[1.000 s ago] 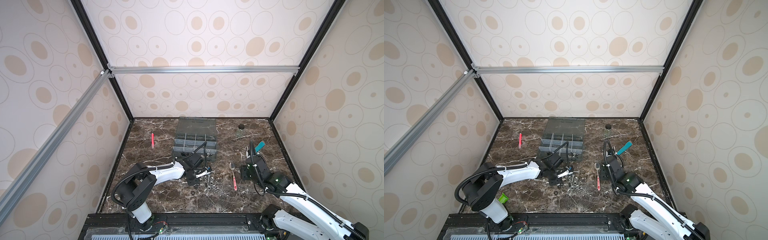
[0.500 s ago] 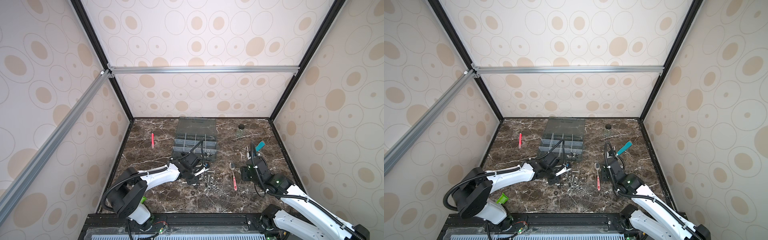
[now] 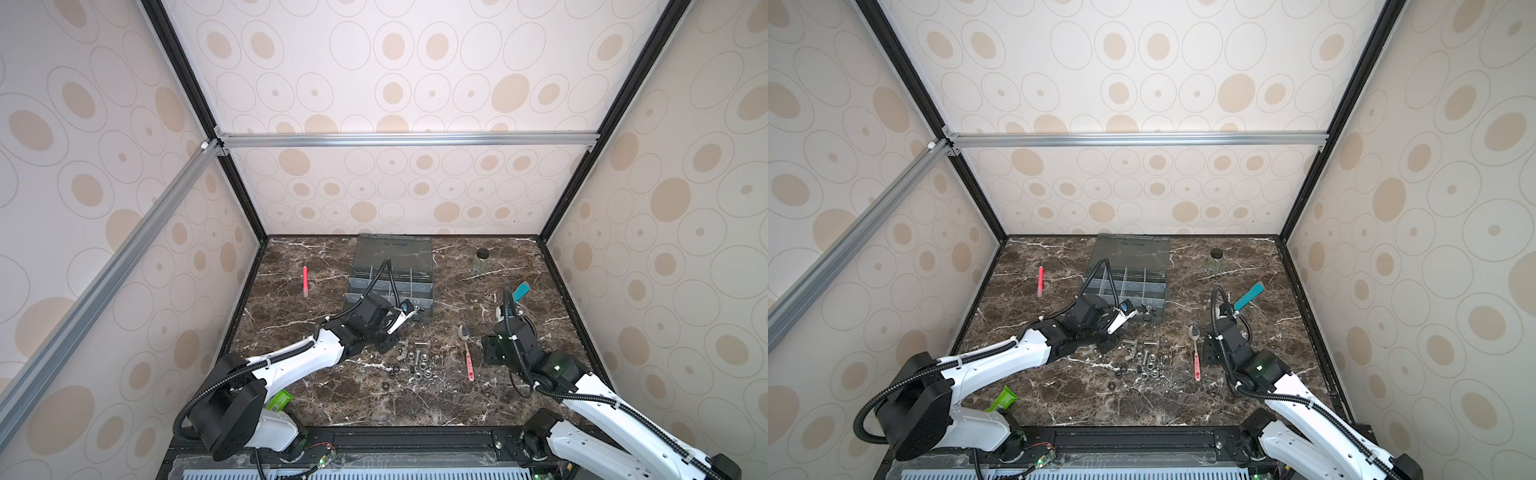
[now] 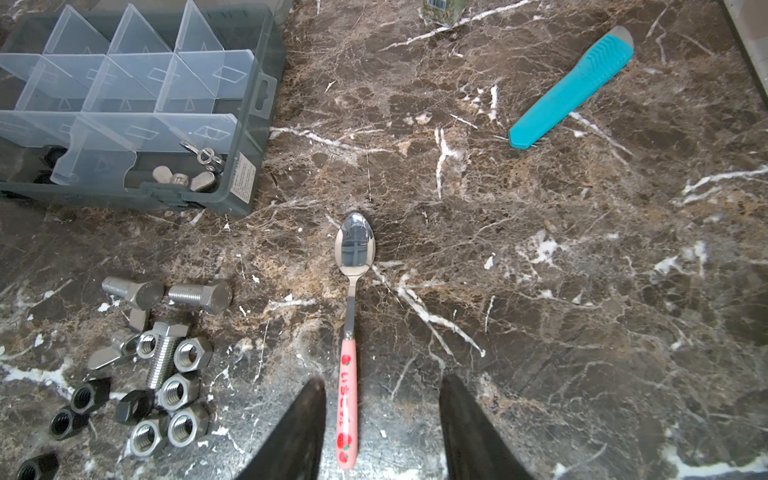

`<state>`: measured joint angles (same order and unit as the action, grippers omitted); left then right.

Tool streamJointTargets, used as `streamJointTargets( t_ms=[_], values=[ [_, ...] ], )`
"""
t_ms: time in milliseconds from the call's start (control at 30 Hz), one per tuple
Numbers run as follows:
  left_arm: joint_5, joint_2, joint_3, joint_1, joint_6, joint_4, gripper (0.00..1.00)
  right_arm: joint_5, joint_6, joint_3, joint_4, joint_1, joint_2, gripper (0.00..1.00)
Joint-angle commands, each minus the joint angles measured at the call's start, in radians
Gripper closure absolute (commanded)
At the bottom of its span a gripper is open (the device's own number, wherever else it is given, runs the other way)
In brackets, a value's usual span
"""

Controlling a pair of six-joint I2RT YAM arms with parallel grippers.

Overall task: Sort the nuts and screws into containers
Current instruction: 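Carry the wing nut with the left gripper into the box compartment and release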

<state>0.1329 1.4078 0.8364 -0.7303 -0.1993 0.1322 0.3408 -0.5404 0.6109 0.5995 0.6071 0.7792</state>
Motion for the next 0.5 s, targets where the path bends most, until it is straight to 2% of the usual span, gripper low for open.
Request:
streamJointTargets(
  t_ms=[0, 233, 467],
  values=[
    [0.001, 0.072, 0.101, 0.027, -0.048, -0.048, 0.88, 0.013, -0.032, -0.014, 0.015, -0.005, -0.022, 0.52],
    [0.013, 0.268, 0.304, 0.068, -0.154, 0.034, 0.88, 0.021, -0.067, -0.028, 0.037, -0.006, -0.056, 0.52],
    [0.051, 0.353, 0.382, 0.091, -0.148, 0.048, 0.87, 0.030, -0.113, -0.084, 0.035, -0.006, -0.125, 0.52]
  ],
)
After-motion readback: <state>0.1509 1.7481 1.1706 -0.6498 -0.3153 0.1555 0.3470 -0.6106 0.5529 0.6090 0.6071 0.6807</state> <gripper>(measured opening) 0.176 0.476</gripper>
